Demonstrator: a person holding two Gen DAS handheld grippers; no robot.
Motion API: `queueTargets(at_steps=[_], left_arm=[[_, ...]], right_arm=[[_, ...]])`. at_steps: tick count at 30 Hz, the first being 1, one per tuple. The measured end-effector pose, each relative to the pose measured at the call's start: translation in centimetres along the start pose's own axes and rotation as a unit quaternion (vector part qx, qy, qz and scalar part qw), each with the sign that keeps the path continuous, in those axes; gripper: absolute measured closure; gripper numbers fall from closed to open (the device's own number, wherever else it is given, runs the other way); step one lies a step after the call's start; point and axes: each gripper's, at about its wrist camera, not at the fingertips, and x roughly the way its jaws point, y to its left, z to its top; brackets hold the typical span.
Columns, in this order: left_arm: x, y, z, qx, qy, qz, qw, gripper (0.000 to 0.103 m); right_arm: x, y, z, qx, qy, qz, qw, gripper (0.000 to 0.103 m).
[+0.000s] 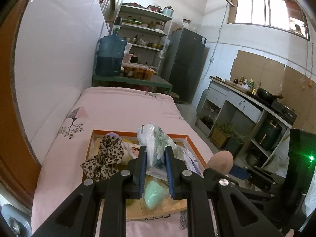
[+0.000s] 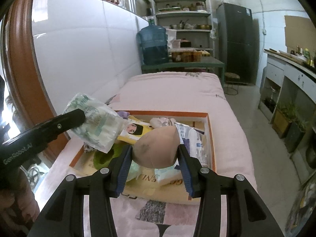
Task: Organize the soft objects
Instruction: 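Lift the tissue pack and peach sponge and carry both over the box, then lower the tissue pack and sponge into the box and open both tools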
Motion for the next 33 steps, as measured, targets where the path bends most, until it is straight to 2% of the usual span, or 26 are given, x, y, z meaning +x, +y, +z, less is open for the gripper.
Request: queueTargets(at_steps=[19, 33], left_arm=[[5.0, 1.3, 1.8, -0.021, 0.015, -0.008, 0.9996, 0.085], [9.8, 2.5, 1.3, -0.044, 0.051, -0.010, 0.9977, 0.085]], right_arm=[[4.6, -0.8, 0.9, -0.004, 0.020, 0.012, 1.000, 0.055], [8.1, -0.7, -0.4, -0.001, 0.054, 0.037, 0.998, 0.055]])
